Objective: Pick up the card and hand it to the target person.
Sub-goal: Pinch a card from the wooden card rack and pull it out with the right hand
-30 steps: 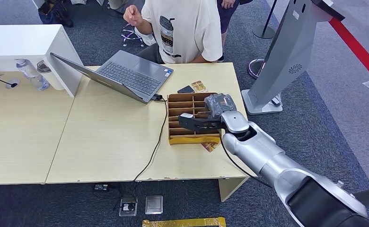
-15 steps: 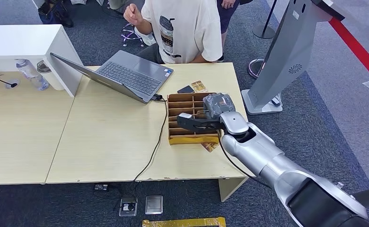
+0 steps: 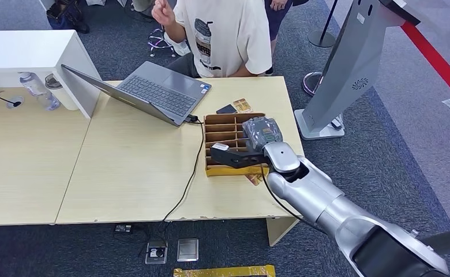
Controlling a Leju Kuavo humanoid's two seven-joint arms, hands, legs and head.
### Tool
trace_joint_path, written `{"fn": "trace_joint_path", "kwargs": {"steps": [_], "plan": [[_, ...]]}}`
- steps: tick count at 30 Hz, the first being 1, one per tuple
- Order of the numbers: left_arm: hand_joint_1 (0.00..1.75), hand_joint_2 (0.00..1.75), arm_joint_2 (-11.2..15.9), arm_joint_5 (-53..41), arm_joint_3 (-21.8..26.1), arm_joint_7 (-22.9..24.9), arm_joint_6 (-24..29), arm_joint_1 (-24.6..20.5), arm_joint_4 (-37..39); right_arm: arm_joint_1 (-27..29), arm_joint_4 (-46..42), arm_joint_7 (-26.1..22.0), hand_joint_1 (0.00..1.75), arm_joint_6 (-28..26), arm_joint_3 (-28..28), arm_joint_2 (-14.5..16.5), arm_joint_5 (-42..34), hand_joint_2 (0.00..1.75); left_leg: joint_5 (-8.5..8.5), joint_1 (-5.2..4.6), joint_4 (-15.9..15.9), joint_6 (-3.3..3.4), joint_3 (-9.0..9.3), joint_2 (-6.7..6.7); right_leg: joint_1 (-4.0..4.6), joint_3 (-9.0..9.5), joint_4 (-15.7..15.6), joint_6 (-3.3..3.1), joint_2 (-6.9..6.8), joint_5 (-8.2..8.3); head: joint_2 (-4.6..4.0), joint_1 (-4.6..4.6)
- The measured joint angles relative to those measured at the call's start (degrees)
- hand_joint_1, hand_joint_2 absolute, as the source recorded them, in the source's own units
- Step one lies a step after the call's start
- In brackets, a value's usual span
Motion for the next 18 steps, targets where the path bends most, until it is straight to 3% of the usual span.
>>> {"fn": "trace_joint_path", "kwargs": {"steps": [6,11,18], "plan": [[0.00,1.75,-0.01,-0.09,-0.02,-0.08,0.00,0.00,0.00,0.32,-1.44,0.08,1.42,0.01,-0.02,-0.38,0.26,1.75,0.00,0.00,0.00,0.00,0.00,0.00,0.00,0.00,0.00,0.00,0.00,0.00,0.00,0.01],[0.00,1.75,-0.01,-0.16,-0.02,-0.08,-0.07,-0.01,0.00,0.46,-3.01,0.33,1.71,0.12,-0.23,-1.05,0.63,1.75,0.00,0.00,0.00,0.00,0.00,0.00,0.00,0.00,0.00,0.00,0.00,0.00,0.00,0.03],[0.00,1.75,0.01,-0.10,-0.01,-0.09,-0.27,0.00,0.00,0.78,-5.70,0.50,1.75,0.55,-0.83,-2.12,1.27,1.75,0.00,0.00,0.00,0.00,0.00,0.00,0.00,0.00,0.00,0.00,0.00,0.00,0.00,0.01]]}}
